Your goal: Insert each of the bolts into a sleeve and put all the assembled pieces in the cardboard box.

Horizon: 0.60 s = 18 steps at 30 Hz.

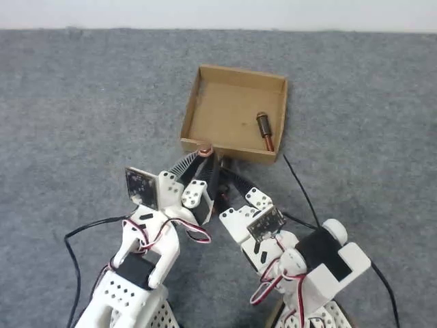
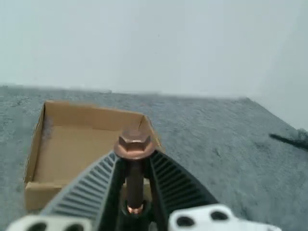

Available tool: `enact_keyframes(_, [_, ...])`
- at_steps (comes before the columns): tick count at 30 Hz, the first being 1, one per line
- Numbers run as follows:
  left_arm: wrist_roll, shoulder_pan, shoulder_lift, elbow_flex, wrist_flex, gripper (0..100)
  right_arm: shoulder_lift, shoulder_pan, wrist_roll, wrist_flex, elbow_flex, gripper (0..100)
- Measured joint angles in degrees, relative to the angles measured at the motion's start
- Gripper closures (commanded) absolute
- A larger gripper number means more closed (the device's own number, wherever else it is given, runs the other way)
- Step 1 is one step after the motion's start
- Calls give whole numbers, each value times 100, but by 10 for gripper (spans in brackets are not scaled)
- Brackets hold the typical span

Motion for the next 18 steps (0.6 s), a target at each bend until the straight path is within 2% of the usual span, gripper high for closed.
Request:
enact_keyframes(14, [-9, 44, -9, 44, 0, 987, 0, 26, -9, 0, 0, 991])
enact_keyframes(18, [-9, 44, -9, 44, 0, 919, 0, 35, -9, 0, 0, 991])
